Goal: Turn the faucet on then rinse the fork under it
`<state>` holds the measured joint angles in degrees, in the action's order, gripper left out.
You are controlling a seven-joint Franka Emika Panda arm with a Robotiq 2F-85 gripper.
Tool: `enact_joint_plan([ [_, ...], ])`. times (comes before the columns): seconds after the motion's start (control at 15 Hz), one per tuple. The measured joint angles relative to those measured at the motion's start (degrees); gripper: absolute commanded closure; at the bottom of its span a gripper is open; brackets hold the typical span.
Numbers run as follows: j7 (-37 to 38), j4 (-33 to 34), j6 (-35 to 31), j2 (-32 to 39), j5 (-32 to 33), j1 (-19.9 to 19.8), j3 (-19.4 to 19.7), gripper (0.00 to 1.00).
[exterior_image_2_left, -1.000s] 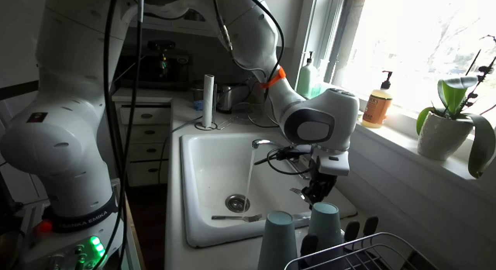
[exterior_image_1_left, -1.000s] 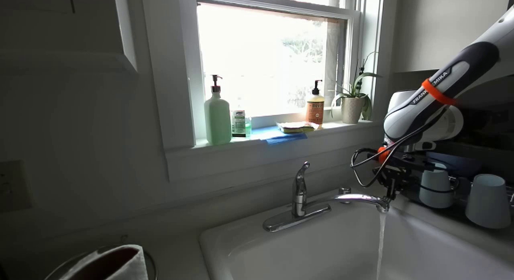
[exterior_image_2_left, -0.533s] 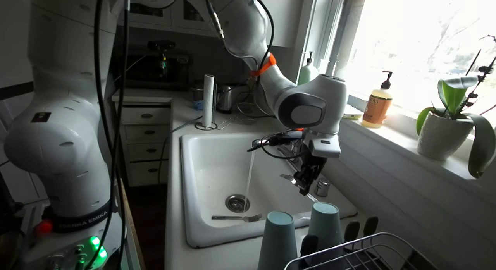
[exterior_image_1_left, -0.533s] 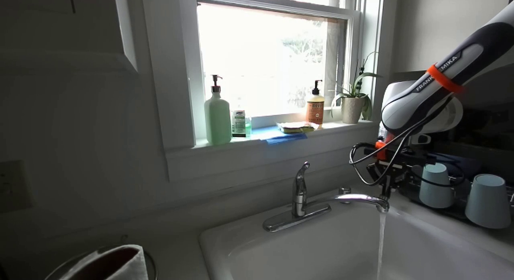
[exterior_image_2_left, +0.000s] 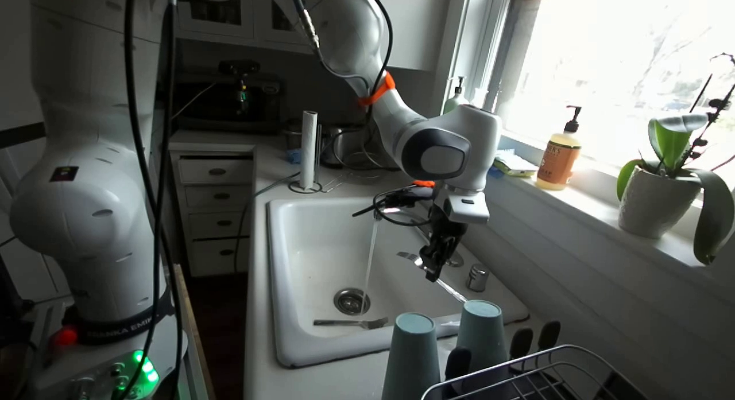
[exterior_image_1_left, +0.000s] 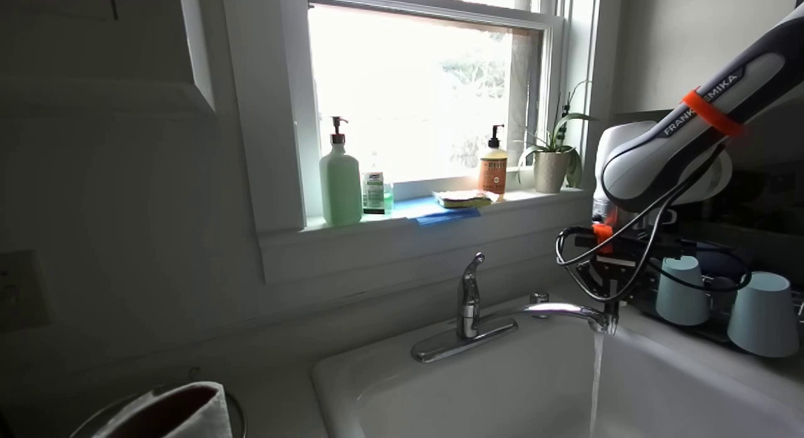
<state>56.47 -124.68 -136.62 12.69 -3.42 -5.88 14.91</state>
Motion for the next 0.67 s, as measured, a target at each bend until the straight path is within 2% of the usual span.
enact_joint_plan([
  [0.27, 0.02, -0.04, 0.08, 0.18, 1.57, 0.37, -0.88, 0.97],
  [0.67, 0.42, -0.83, 0.32, 0.36, 4.68, 3.74, -3.53, 0.97],
])
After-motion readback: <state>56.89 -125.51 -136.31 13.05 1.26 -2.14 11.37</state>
